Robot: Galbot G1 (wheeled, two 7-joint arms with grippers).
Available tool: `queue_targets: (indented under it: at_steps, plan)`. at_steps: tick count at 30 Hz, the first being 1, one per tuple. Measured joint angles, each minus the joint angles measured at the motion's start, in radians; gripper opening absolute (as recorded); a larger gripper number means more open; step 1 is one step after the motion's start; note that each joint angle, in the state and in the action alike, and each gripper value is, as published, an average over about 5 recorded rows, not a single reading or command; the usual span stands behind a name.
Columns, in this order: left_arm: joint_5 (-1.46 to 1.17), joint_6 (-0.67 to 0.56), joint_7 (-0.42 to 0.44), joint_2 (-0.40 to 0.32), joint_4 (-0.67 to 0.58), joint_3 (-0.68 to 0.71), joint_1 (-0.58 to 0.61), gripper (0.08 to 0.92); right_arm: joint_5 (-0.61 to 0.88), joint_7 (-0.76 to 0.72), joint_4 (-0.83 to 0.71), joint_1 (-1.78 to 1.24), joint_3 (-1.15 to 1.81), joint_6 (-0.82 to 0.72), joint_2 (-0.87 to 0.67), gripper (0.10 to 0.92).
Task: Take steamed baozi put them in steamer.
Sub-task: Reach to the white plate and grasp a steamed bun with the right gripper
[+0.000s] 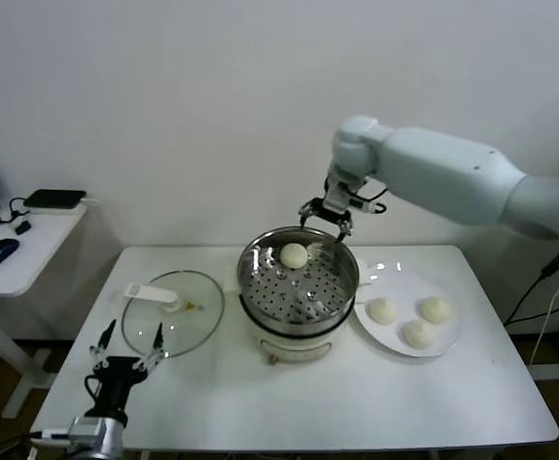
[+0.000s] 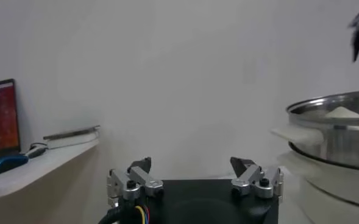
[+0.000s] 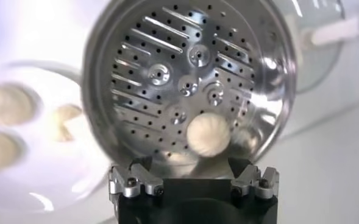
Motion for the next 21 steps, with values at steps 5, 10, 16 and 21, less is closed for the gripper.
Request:
queue_targets:
  at_steps: [5,10,16,21]
  plan:
    - [-0.006,0.004,0.004,0.009,-0.010,0.008,-0.005,0.823,0.118,-0.015,0.015,0.042,-0.062,-0.107,-0.093,0.823]
    - [-0.017,-0.008,0.003,0.012,-0.021,0.018,-0.006,0.823,0.180,-0.009,0.039,0.048,-0.105,-0.210,-0.187,0.823]
    - [-0.017,-0.021,0.004,0.016,-0.037,0.020,-0.002,0.823,0.208,0.017,0.052,0.006,-0.113,-0.318,-0.266,0.823]
    - [-0.013,-0.024,0.004,0.019,-0.047,0.018,0.004,0.823,0.211,0.033,0.041,-0.078,-0.080,-0.390,-0.291,0.823]
